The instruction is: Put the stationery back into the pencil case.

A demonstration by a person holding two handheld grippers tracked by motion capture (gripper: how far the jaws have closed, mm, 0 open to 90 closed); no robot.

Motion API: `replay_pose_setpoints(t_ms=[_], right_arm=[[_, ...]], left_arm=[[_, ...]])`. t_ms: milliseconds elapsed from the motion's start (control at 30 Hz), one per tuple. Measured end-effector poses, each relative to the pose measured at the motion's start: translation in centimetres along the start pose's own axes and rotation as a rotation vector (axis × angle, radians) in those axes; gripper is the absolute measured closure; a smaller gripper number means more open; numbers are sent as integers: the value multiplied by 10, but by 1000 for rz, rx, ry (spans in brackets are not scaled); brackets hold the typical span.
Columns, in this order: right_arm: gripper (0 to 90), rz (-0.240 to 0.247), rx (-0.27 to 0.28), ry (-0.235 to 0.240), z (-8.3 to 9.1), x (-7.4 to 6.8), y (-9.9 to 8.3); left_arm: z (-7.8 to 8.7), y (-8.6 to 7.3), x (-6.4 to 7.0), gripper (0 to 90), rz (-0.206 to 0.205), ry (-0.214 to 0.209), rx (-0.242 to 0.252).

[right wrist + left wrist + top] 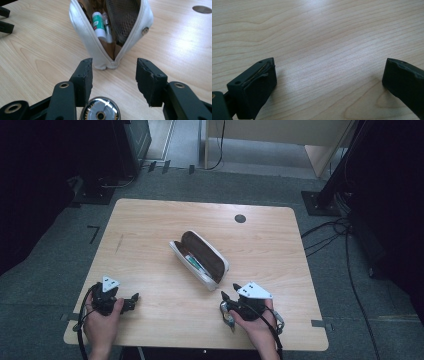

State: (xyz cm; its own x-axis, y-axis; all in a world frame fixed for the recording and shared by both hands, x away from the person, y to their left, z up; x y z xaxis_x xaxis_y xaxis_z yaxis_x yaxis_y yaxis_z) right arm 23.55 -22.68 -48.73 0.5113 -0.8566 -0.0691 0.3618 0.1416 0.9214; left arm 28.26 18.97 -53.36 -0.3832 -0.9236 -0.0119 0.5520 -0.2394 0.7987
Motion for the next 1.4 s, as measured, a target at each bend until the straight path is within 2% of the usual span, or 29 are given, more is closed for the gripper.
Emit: replay_pose_setpoints(t_ms=[267,433,633,833,900,1233,1400], right_arm=[[487,-23,-23,-6,2,-2,-16],[529,-39,-29,-21,3,-3,-24],[537,-71,-39,-23,4,-9,-32],[525,-58,-41,-41,14,-18,-40],[523,-67,-46,-45,17,-19,-43],[490,-85,-75,-48,15,-20,-48],[486,-59,-89,-57,15,-22,-52]], left_arm=[[0,0,0,0,-1,0,0],[0,0,0,0,-1,-1,0],[0,0,0,0,-1,-1,0],[0,0,0,0,-1,0,0],[0,0,0,0,-1,0,0],[0,0,0,0,-1,-1,-1],[0,0,0,0,-2,0,-1]])
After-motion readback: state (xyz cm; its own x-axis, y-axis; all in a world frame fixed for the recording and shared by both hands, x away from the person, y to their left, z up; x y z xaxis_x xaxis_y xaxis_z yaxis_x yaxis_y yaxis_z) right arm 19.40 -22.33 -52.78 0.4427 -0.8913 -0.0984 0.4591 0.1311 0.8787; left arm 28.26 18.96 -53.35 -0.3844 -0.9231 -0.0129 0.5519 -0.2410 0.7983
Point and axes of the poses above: each handheld gripper's, and its own axes: z roughly backward along the jaws, y roughly out of its top, x roughly to its right, the point moved 2 cm from there along -z, roughly forward along the jaws, and after that the axes turned 10 degrees about x, right-handed, at the moved point
